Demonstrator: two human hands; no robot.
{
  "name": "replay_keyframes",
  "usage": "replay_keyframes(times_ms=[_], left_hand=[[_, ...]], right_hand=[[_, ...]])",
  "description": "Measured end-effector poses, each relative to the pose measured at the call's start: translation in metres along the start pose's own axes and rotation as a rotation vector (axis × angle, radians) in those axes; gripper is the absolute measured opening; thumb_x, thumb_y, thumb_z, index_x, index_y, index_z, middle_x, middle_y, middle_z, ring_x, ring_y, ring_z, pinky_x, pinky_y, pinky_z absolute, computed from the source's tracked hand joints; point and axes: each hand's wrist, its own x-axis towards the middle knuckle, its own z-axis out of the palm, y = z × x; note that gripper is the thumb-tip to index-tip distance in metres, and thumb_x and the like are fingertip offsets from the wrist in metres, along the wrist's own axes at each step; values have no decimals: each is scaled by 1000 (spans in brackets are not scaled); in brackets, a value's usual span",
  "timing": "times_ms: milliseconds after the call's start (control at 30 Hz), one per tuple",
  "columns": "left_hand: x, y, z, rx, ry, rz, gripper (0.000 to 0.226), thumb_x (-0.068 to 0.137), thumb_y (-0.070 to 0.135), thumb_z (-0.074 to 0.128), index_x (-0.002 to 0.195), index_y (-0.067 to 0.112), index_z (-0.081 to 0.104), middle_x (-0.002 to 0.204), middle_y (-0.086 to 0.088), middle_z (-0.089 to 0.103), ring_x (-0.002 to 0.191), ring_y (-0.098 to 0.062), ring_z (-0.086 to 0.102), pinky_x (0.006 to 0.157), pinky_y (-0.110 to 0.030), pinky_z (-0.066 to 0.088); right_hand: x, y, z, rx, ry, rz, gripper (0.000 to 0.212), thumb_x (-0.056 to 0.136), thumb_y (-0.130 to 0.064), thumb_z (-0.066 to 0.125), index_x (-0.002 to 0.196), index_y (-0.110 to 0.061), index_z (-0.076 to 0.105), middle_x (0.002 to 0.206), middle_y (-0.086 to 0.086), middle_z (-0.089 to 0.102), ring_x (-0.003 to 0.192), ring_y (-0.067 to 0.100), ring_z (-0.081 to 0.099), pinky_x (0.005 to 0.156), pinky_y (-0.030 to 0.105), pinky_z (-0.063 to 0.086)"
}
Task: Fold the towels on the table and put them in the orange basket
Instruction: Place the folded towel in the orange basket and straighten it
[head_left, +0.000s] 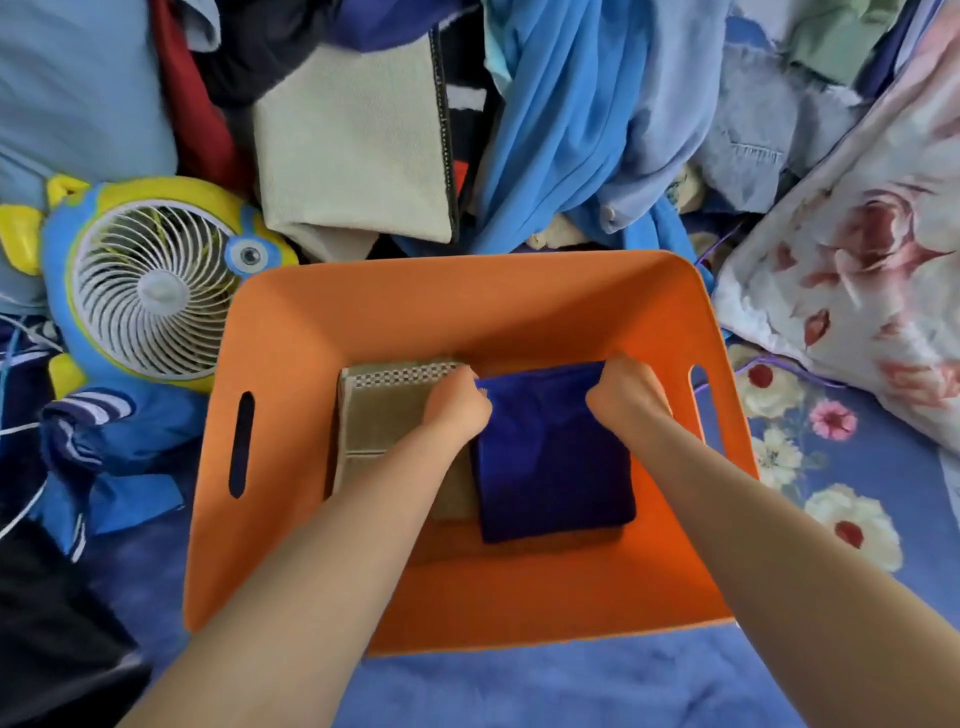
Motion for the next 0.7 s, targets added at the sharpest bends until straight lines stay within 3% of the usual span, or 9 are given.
replay_keyframes(times_ms=[67, 233, 400, 533, 633, 700], left_hand=[[18, 1, 2, 25, 47, 61, 26, 94, 15, 43, 117, 5, 51, 120, -17, 57, 110, -32, 53, 86, -33, 40], [40, -3, 14, 61, 177, 176, 30, 94, 19, 45, 122, 9, 48, 119, -13, 60, 110, -32, 54, 86, -35, 41], [46, -12, 30, 74, 327, 225, 22, 94, 19, 45, 111, 4, 45, 103, -16, 62, 95, -36, 58, 67, -34, 34], [44, -15, 35, 281, 447, 269, 18, 91, 7, 46, 106, 0, 51, 109, -19, 57, 104, -35, 51, 84, -40, 37], [30, -24, 45, 412, 606, 613, 10, 72, 2, 59, 81, 1, 63, 86, -17, 64, 76, -35, 62, 64, -36, 51], [25, -30, 53, 554, 550, 799, 18, 72, 18, 63, 83, 5, 68, 86, -14, 68, 78, -33, 66, 64, -34, 56]], right_hand=[[16, -3, 7, -62, 43, -24, 29, 88, -2, 43, 116, 2, 49, 121, 22, 54, 111, 35, 53, 82, 35, 44], [41, -2, 27, -245, 115, -78, 39, 88, -9, 50, 123, 3, 39, 126, 22, 50, 113, 34, 52, 93, 38, 44], [51, 1, 38, -215, 206, -86, 35, 88, -5, 50, 121, -1, 38, 125, 19, 49, 112, 32, 51, 90, 36, 43], [47, 1, 51, -211, 314, -114, 35, 91, 0, 36, 125, -1, 34, 127, 19, 44, 114, 32, 45, 94, 37, 36], [38, 13, 59, -309, 331, -340, 39, 91, 1, 31, 129, 1, 35, 137, 22, 35, 121, 35, 36, 97, 41, 29], [38, 26, 66, -408, 227, -506, 44, 93, -5, 28, 137, -3, 29, 151, 18, 17, 137, 32, 20, 108, 43, 19]])
